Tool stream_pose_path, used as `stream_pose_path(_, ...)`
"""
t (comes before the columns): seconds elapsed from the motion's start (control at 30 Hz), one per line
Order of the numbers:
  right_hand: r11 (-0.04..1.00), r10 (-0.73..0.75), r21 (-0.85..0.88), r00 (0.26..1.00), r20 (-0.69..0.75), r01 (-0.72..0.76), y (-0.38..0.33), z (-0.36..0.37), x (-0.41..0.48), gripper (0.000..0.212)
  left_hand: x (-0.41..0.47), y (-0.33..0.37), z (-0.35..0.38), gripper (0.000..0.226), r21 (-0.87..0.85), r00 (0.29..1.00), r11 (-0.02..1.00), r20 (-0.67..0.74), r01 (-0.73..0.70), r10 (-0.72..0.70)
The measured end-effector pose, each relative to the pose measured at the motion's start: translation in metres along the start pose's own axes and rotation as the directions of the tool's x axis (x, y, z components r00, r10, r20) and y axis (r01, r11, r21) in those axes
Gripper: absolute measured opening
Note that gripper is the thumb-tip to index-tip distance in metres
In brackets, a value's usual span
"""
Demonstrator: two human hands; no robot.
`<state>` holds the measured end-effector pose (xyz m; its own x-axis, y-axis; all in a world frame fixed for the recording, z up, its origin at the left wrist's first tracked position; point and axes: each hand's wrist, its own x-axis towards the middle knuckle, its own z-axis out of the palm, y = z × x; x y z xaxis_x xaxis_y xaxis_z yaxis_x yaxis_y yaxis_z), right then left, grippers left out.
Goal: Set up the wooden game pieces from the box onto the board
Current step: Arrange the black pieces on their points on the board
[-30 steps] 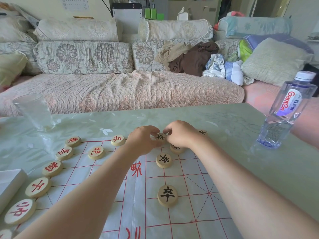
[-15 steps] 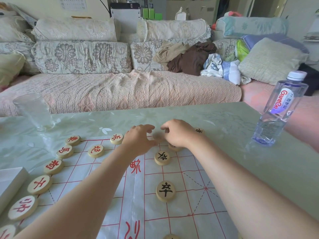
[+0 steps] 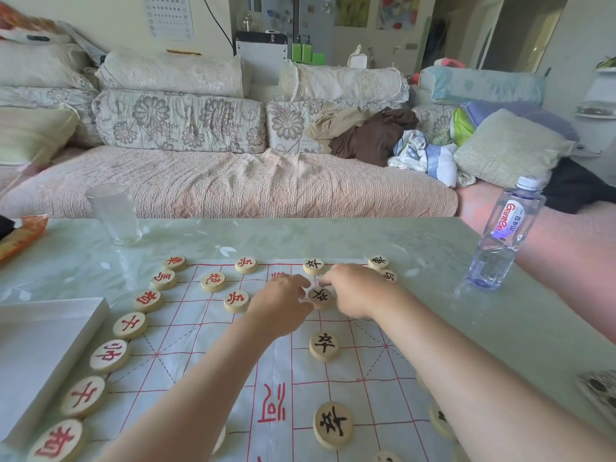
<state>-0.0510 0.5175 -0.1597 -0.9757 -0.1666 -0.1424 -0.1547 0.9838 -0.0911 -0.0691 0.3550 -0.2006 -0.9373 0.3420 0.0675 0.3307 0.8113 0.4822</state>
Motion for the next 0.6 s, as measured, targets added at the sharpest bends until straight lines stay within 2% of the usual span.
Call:
stream_pose_path(0.13, 0.999, -0.05, -0.016, 0.999, -0.014, 0.05, -0.007, 0.001, -0.005, 0.055, -0.01, 0.004, 0.003, 0.037, -0.015, 1.0, 0.999, 0.008, 0.03, -0.029)
stream_pose_path(0.27, 0.997, -0.034, -0.065, 0.999, -0.004, 0.034, -0.007, 0.004, -0.003, 0.054, -0.016, 0.006, 0.005, 0.039, -0.056, 1.0, 0.998, 0.007, 0.029, -0.028)
stream_pose_path(0.4, 0.997, 0.03, -0.065, 0.999, -0.034, -0.032, -0.003, 0.006, 0.002, 0.03, -0.017, 0.005, 0.005, 0.049, -0.064, 1.0, 0.998, 0.001, 0.02, -0.02)
stream_pose_path(0.47, 0.998, 0.049, -0.024, 0.998, -0.027, -0.049, 0.0, 0.005, 0.004, 0.024, -0.016, 0.004, 0.005, 0.051, -0.077, 1.0, 0.997, 0.007, 0.006, -0.006)
stream_pose_path(0.5, 0.998, 0.056, 0.008, 0.998, -0.009, -0.056, 0.002, 0.004, 0.004, 0.029, -0.015, 0.003, 0.005, 0.051, -0.08, 1.0, 0.997, 0.011, 0.002, -0.002)
stream_pose_path(0.6, 0.997, 0.024, 0.071, 1.0, 0.02, -0.026, 0.007, 0.0, 0.002, 0.065, -0.012, 0.002, 0.005, 0.049, -0.037, 0.999, 0.999, -0.045, -0.001, -0.001)
